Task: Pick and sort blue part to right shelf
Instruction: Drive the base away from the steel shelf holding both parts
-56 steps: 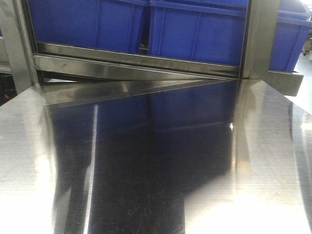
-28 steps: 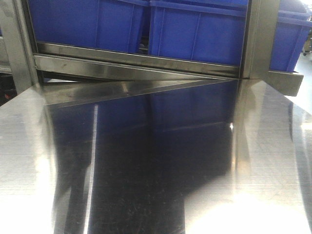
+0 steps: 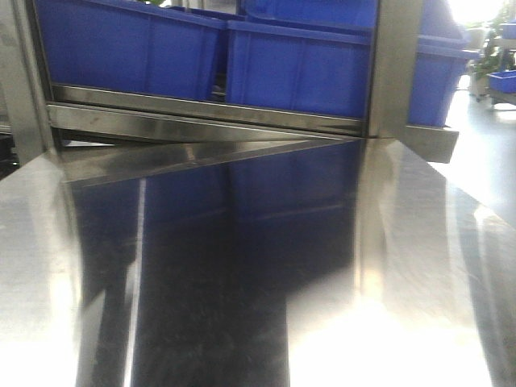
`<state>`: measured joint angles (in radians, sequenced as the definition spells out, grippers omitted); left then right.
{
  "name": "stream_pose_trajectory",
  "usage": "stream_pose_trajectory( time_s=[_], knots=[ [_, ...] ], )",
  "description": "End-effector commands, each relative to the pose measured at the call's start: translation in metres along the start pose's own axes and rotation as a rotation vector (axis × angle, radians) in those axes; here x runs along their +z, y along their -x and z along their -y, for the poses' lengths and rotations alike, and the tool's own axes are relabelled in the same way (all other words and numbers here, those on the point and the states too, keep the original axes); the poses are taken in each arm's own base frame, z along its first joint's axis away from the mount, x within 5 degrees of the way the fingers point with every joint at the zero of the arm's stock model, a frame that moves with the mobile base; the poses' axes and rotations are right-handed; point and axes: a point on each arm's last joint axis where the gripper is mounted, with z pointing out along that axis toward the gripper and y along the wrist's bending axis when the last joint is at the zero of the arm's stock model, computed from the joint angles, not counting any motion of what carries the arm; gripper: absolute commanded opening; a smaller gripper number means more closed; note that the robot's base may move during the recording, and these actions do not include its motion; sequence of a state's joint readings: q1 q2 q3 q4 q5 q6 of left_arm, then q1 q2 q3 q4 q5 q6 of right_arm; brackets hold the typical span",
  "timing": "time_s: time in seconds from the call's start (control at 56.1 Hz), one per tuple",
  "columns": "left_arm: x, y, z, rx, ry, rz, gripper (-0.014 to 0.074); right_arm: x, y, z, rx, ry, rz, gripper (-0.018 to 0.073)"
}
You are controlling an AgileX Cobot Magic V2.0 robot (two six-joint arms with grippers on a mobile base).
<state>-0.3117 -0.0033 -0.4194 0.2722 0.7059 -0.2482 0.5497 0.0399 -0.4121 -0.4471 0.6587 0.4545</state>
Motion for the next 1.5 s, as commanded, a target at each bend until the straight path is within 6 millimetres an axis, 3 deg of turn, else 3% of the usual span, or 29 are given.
stream_pose_trajectory(
  time_s=[0.0,1.48],
  knots=[
    [-0.0087,0.0141,0.0004,-0.001,-0.027,0.132,0.0332,-0.002,0.0147,-0.0017,-0.036,0.014,0.093,0.0128],
    [-0.0088,0.014,0.0004,-0.003,-0.024,0.132,0.0332,-0.0014,0.0147,-0.0019,-0.037,0.013,0.089,0.0128]
  ],
)
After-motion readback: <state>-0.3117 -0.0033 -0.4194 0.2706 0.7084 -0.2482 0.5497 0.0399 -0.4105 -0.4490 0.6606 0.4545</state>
